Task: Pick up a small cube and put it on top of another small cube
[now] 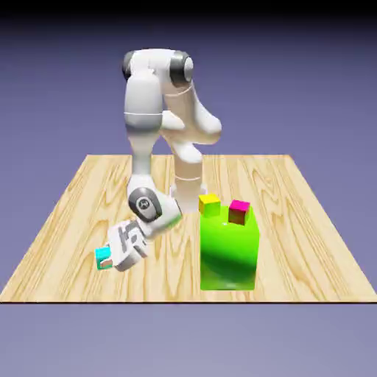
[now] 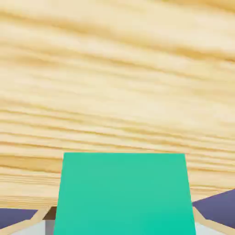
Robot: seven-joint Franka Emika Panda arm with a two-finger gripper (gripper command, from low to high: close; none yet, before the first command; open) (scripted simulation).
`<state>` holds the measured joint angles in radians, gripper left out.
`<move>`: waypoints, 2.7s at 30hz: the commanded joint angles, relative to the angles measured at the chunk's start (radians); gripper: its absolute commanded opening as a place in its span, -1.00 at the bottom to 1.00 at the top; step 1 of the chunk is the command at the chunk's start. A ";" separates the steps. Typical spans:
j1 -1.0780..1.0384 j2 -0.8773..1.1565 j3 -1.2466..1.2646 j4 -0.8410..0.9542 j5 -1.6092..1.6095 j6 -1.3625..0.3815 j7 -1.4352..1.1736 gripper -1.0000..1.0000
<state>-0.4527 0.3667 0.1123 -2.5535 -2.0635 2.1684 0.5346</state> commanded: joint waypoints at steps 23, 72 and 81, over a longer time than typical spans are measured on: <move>0.070 -0.261 -0.171 -0.100 0.997 0.088 0.370 -1.00; 0.535 -1.050 -0.302 -0.395 3.128 0.403 1.308 -1.00; 0.611 -1.179 -0.323 -0.444 3.476 0.455 1.461 -1.00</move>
<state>0.1580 -0.8126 -0.2109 -2.9971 1.4125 2.6242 1.9951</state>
